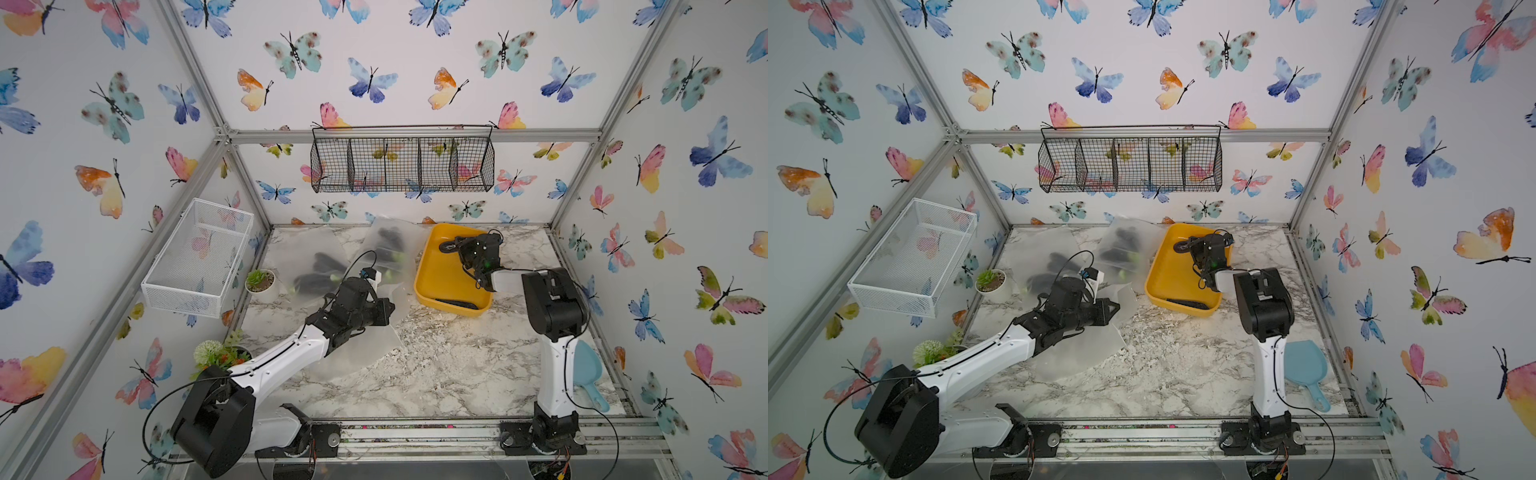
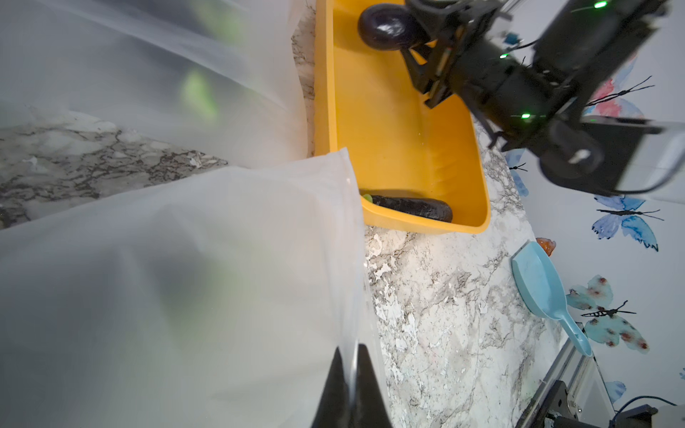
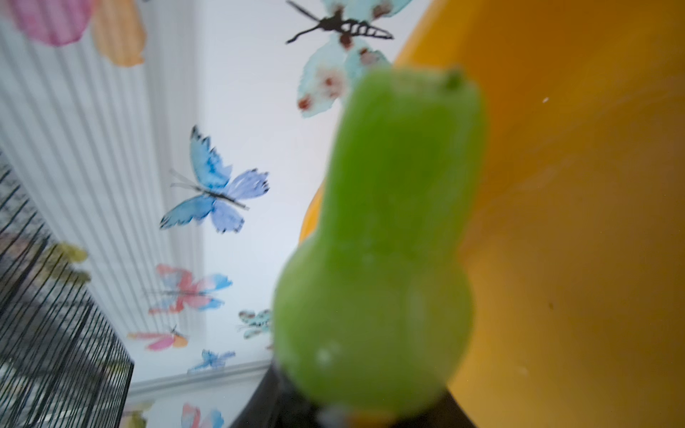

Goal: Place the eggplant in a zip-top bag and seal the zipper
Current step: Pick up the eggplant from the basket, then place the eggplant in the zipper food storage bag.

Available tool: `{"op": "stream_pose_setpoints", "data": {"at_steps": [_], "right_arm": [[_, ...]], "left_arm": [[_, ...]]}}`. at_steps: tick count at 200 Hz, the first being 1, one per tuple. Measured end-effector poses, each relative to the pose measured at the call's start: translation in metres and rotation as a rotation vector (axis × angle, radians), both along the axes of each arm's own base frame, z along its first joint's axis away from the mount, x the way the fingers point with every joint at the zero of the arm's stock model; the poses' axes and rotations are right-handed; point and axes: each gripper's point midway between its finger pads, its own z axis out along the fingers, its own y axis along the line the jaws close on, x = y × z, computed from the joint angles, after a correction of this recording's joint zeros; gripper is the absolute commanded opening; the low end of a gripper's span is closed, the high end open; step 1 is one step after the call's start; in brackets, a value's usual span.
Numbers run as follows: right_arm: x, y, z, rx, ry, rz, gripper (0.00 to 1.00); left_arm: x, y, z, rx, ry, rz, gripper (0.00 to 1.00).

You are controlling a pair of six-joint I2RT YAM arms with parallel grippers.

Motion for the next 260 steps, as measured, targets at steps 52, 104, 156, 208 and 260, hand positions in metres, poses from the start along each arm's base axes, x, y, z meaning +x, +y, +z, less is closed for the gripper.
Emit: {"op": "stream_pose_setpoints", "data": {"at_steps": [52,104,156,208,260], "right_arm": [[-0.156,0.053,0.101,-0.111,-0.222,0.366,0.30],[-0.240,0.116,0.025,-0.117,-0.078,0.642,0.30],[-0.245,0.141,0.016,-0.105,-0.089,0.695,0.30],[-0.243,0.162,0.031,-0.108,-0.148,0.716,0.41],[-0.272,0.189,0.015,-0.173,-0.144,0.802,0.59]], "left_arm": [[0.001,-0.003,0.000,-0.038,-0.001,0.006,0.00],[0.000,-0.012,0.007,-0.082,-0.006,-0.006,0.00],[-0.006,-0.018,0.013,-0.108,0.000,-0.024,0.00],[-0.012,-0.015,0.017,-0.144,0.012,-0.006,0.00],[-0.008,-0.001,0.030,-0.217,0.003,0.055,0.00]]}}
